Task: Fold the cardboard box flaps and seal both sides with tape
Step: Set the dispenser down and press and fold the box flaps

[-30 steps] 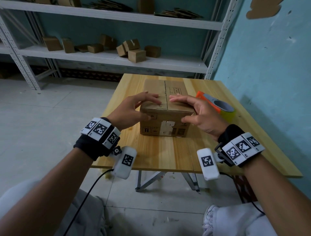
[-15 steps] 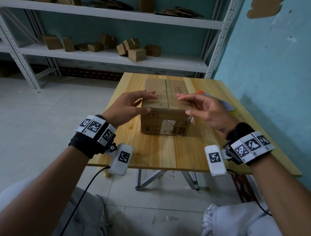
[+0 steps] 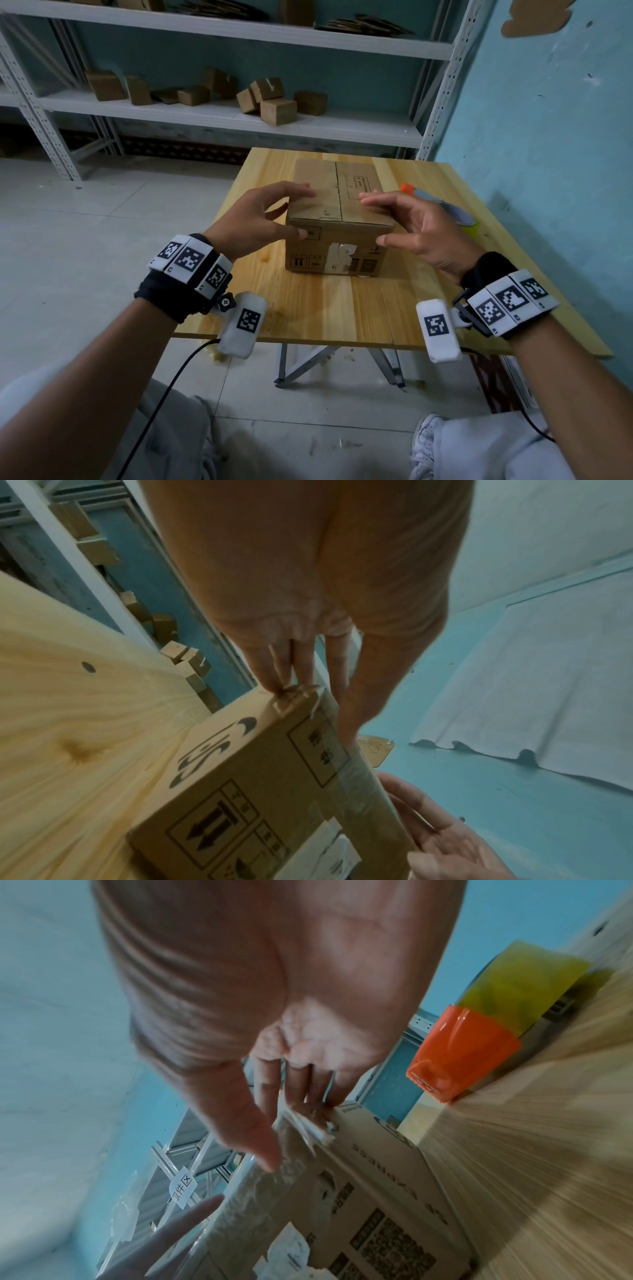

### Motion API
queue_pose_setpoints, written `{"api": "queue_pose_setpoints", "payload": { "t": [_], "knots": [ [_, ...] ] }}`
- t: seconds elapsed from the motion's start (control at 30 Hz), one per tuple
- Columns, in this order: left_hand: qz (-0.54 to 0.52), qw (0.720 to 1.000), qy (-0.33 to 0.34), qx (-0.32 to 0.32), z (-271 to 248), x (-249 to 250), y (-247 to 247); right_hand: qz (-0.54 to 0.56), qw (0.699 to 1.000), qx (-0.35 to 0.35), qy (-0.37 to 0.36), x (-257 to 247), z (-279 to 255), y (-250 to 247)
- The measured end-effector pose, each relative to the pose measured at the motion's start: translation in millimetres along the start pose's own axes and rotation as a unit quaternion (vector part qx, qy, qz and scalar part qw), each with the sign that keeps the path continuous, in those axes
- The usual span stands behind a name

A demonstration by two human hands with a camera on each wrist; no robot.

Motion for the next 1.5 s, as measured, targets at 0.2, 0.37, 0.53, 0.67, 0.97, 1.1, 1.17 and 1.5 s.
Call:
{"api": "queue_pose_setpoints", "payload": {
  "t": [0.2, 0.37, 0.53, 0.67, 0.97, 1.1, 1.17, 1.5],
  "knots": [
    [0.137, 0.984, -0.020, 0.108, -7, 3, -24, -0.134, 0.978, 0.158, 0.011, -8, -9, -31],
    [0.227, 0.971, -0.036, 0.064, -14, 6, -20, -0.235, 0.966, 0.082, 0.065, -5, -14, -20],
    [0.237, 0.968, -0.053, 0.056, -15, 7, -14, -0.289, 0.950, 0.075, 0.092, -5, -14, -12],
    [0.239, 0.967, -0.055, 0.068, -14, 8, -16, -0.288, 0.950, 0.080, 0.088, -6, -13, -11],
    [0.197, 0.977, -0.066, 0.046, -11, 2, -18, -0.261, 0.960, 0.059, 0.083, -4, -12, -15],
    [0.155, 0.978, -0.044, 0.129, -13, 5, -33, -0.240, 0.958, 0.157, 0.023, -13, -14, -33],
    [0.190, 0.973, 0.007, 0.128, -13, 14, -29, -0.261, 0.956, 0.132, -0.015, -15, -10, -25],
    [0.253, 0.966, 0.049, 0.004, -4, 4, -7, -0.259, 0.963, 0.075, -0.021, -9, -4, -9]
  ]
}}
Point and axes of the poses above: each hand's wrist, its own z-axis towards the middle knuckle, its own y-axis out of the palm, x = y × z, the point moved 7 cm from there along z, towards the middle knuckle, and after that the axes turned 6 degrees about -x, right-handed, at the moved point
